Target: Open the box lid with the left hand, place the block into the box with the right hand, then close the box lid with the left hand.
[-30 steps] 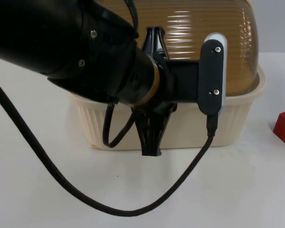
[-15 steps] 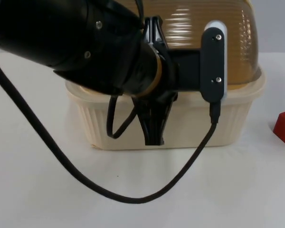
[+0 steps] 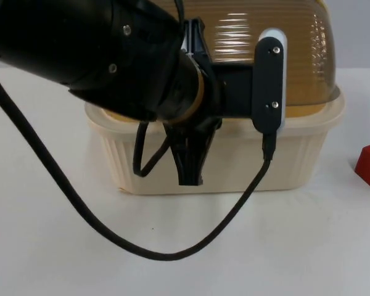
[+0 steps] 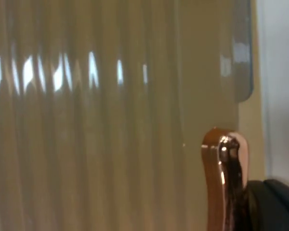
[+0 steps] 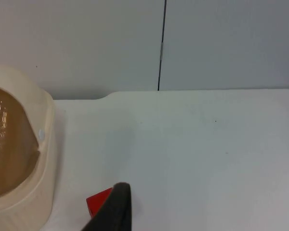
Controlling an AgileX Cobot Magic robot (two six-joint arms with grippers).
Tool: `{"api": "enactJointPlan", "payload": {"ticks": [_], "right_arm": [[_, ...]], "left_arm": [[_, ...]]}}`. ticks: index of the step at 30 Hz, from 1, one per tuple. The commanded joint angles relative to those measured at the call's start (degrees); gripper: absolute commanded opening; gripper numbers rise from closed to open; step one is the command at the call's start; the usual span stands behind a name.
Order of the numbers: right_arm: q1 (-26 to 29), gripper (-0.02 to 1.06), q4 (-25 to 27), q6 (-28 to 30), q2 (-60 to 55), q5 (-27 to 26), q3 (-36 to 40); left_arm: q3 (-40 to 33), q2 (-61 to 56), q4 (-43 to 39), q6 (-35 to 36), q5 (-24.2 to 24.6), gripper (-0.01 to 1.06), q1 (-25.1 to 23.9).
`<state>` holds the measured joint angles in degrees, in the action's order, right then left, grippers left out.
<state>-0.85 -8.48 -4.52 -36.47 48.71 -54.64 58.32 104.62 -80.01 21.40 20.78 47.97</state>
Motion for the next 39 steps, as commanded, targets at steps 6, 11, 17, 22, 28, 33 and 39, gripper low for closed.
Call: {"api": "enactJointPlan", "payload": {"ticks": [6, 11, 17, 22, 28, 33, 39], "right_arm": [[0.2, 1.05, -0.4, 0.5, 0.0, -0.6, -0.3], [0.2, 1.05, -0.4, 0.6, 0.0, -0.5, -0.3], [0.2, 1.05, -0.4, 1.1, 0.0, -0.5, -0.3], [0.2, 1.05, -0.4, 1.1, 0.0, -0.5, -0.3], [0.2, 1.05, -0.2, 1.1, 0.0, -0.5, -0.3], [0.2, 1.05, -0.2, 1.0, 0.0, -0.5, -0.3], [0.2, 1.05, -0.2, 1.0, 0.0, -0.5, -0.3]], "left_arm": [[4.8, -0.2, 9.6, -9.3, -1.3, 0.00, -2.0], [9.4, -0.2, 24.7, -26.4, -1.6, 0.00, -5.2], [16.2, 0.0, 60.9, -64.7, 3.9, 0.00, -10.4], [21.6, 0.0, 77.3, -77.4, 10.3, 0.00, -15.3], [25.1, 0.0, 79.4, -77.6, 11.9, 0.00, -17.4], [25.4, 0.0, 83.1, -77.4, 14.6, 0.00, -17.2], [25.4, -1.0, 90.5, -74.8, 23.3, 0.00, -17.2]]}}
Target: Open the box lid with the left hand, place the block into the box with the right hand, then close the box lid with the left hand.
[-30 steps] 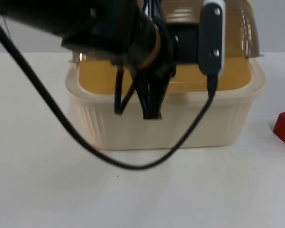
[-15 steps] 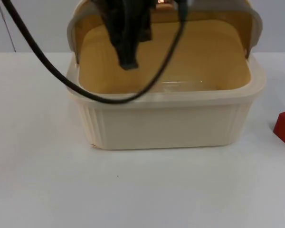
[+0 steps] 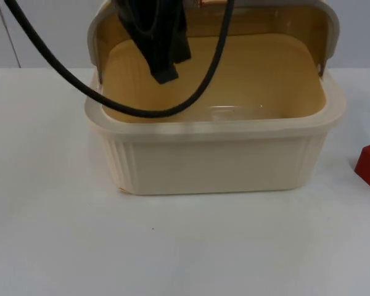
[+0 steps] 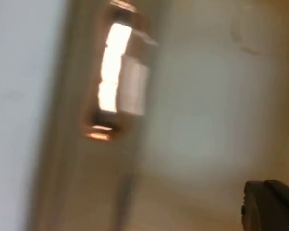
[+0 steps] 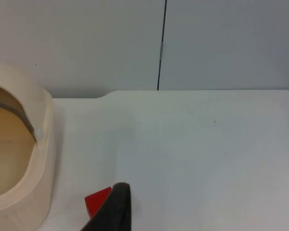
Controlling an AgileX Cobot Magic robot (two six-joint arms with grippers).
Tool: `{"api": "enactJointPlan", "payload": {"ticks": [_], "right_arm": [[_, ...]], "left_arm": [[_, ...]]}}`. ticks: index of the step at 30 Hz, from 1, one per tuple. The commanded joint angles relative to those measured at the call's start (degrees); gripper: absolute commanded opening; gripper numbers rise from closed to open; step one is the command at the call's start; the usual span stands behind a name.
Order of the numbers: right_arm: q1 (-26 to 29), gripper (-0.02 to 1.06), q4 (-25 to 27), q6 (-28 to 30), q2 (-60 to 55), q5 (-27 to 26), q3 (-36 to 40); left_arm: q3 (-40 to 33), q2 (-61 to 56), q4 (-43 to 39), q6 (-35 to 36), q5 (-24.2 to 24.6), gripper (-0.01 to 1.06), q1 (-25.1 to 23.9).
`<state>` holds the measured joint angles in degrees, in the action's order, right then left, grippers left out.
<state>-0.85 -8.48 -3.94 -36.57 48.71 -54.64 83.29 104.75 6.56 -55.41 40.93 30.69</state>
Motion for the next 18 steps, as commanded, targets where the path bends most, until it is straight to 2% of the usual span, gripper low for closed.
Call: {"api": "enactJointPlan", "payload": {"ticks": [1, 8, 12, 16, 17, 18], "right_arm": [[0.2, 1.05, -0.2, 0.4, 0.1, -0.5, -0.3], [0.2, 1.05, -0.2, 0.4, 0.1, -0.5, -0.3], [0.2, 1.05, -0.2, 0.3, 0.1, -0.5, -0.3], [0.2, 1.05, -0.2, 0.3, 0.1, -0.5, -0.3], [0.2, 1.05, -0.2, 0.3, 0.1, -0.5, -0.3], [0.2, 1.05, -0.1, 0.3, 0.1, -0.5, -0.3]], "left_arm": [[0.4, -1.6, 5.3, 2.4, 3.8, 0.00, 0.1], [0.5, -7.9, 12.6, 3.0, 4.6, 0.00, 0.1], [1.1, -12.6, 15.4, 2.4, 1.6, 0.00, -0.3], [1.0, -19.2, 24.2, 2.6, -7.6, 0.00, -3.7], [1.0, -19.2, 24.2, 2.6, -7.6, 0.00, -3.7], [1.0, -20.5, 27.6, 2.9, -9.5, 0.00, -5.3]]}}
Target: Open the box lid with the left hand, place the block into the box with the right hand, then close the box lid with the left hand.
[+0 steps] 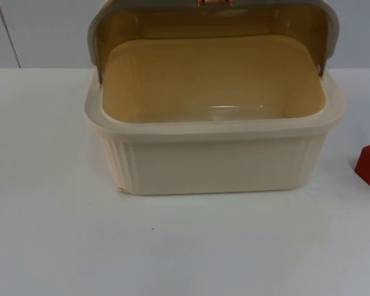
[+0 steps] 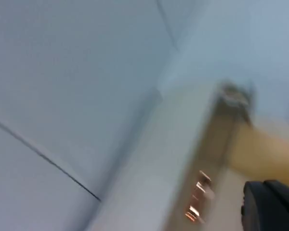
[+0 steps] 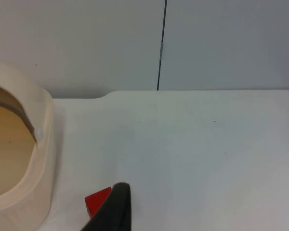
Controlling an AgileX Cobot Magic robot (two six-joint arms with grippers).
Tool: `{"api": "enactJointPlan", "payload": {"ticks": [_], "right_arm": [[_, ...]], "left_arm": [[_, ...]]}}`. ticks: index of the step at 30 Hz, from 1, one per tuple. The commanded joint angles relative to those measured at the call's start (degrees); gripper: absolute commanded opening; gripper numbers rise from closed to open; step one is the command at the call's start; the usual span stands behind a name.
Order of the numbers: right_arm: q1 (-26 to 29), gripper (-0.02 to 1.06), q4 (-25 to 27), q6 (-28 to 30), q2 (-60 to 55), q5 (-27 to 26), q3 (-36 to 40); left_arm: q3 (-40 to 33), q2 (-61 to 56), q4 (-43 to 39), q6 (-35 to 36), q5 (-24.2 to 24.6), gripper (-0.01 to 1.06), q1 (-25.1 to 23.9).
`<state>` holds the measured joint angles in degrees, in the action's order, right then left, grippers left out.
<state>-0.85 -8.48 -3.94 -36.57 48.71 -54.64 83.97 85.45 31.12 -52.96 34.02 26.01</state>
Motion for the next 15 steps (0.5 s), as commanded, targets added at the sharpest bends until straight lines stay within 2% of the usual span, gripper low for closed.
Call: {"api": "enactJointPlan", "payload": {"ticks": [1, 3, 4, 6, 8, 9, 10, 13, 14, 15], "right_arm": [[0.2, 1.05, -0.1, 0.3, 0.1, -0.5, -0.3], [0.2, 1.05, -0.1, 0.3, 0.1, -0.5, -0.3], [0.2, 1.05, -0.1, 0.3, 0.1, -0.5, -0.3], [0.2, 1.05, 0.0, 0.3, 0.1, -0.5, -0.3], [0.2, 1.05, 0.0, 0.3, 0.1, -0.5, -0.3], [0.2, 1.05, 0.0, 0.3, 0.1, -0.5, -0.3], [0.2, 1.05, 0.0, 0.3, 0.1, -0.5, -0.3], [0.2, 1.05, 0.0, 0.3, 0.1, -0.5, -0.3], [0.2, 1.05, 0.0, 0.3, 0.1, -0.5, -0.3], [0.2, 1.05, 0.0, 0.3, 0.1, -0.5, -0.3]], "left_arm": [[0.4, -2.6, 6.0, 0.9, -4.1, 0.00, -2.6], [0.4, -4.7, 13.1, 1.2, -5.5, 0.00, -6.8], [0.4, -4.7, 13.1, 1.2, -5.5, 0.00, -6.8], [0.4, -6.4, 16.6, 4.4, -5.6, 0.00, -13.3], [0.4, -6.7, 15.8, 9.6, -4.9, 0.00, -18.1], [0.4, -6.7, 15.8, 9.6, -4.9, 0.00, -18.1], [0.4, -6.7, 15.3, 11.9, -4.0, 0.00, -20.8], [-0.9, -6.6, 9.9, 20.8, -0.9, 0.00, -27.5], [-2.3, -6.7, 6.9, 24.2, -0.9, 0.00, -29.1], [-2.3, -6.7, 6.9, 24.2, -0.9, 0.00, -29.1]]}}
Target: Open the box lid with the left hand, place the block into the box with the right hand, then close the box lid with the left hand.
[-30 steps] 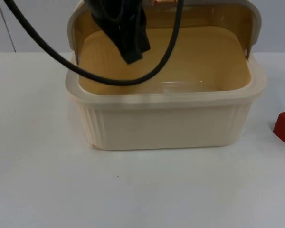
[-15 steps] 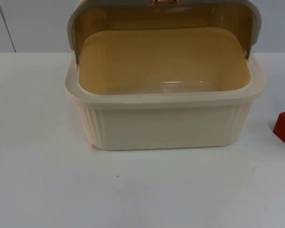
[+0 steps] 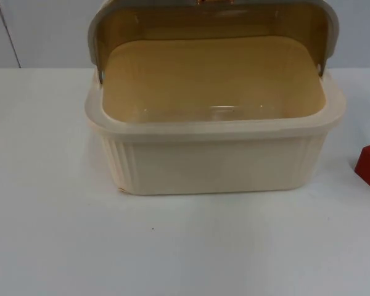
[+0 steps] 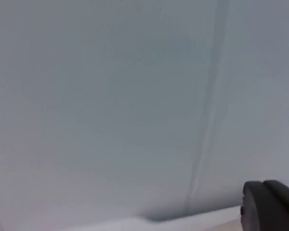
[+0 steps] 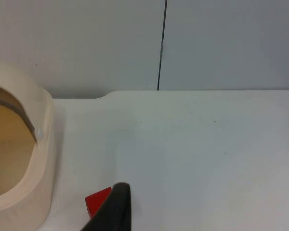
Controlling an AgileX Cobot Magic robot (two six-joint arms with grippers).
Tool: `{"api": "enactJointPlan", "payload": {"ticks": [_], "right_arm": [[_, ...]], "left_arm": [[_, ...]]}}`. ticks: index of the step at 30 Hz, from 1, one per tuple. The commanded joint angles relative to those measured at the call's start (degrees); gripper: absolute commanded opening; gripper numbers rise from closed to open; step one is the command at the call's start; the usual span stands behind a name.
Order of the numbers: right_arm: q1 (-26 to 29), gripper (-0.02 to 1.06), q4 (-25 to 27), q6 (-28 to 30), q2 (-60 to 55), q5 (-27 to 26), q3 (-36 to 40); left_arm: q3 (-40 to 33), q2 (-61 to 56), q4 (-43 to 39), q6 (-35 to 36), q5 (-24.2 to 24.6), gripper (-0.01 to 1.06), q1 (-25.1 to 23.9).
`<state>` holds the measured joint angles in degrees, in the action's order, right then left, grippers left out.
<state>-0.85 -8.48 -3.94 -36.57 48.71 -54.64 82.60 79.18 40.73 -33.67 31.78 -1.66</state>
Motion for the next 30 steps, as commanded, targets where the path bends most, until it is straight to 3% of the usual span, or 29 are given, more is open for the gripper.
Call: {"api": "enactJointPlan", "payload": {"ticks": [1, 4, 6, 9, 10, 12, 19, 28, 30], "right_arm": [[0.2, 1.05, 0.0, 0.3, 0.1, -0.6, -0.3], [0.2, 1.05, 0.0, 0.3, 0.1, -1.2, -0.3], [0.2, 1.05, 0.1, 0.3, 0.1, -1.5, -0.3], [0.2, 1.05, 0.2, 0.3, 0.1, -1.9, -0.3], [0.2, 1.05, 0.2, 0.3, 0.1, -1.9, -0.3], [0.2, 1.05, 0.2, 0.3, 0.1, -1.8, -0.3], [0.2, 1.05, 0.2, 0.3, 0.1, -2.7, -0.3], [0.2, 1.05, 1.1, 0.3, 0.1, -2.6, -0.3], [0.2, 1.05, 1.7, 0.3, 0.1, -2.5, -0.3]], "left_arm": [[-2.5, -0.6, -6.2, 7.5, 0.9, 0.00, -2.5], [-9.3, -0.8, -17.9, 19.4, -0.9, 0.00, -3.6], [-11.2, -1.3, -20.9, 22.2, -2.1, 0.00, -3.6], [-17.3, -4.1, -25.8, 29.7, -8.7, 0.00, -3.6], [-17.3, -4.1, -25.8, 29.7, -8.7, 0.00, -3.6], [-21.4, -7.5, -32.8, 34.6, -13.0, 0.00, -2.9], [-22.3, -9.7, -35.5, 31.3, -8.1, 0.00, -2.3], [-22.3, -9.7, -35.2, 30.5, -6.8, 0.00, -2.3], [-22.3, -9.6, -35.2, 30.5, -6.2, 0.07, -2.3]]}}
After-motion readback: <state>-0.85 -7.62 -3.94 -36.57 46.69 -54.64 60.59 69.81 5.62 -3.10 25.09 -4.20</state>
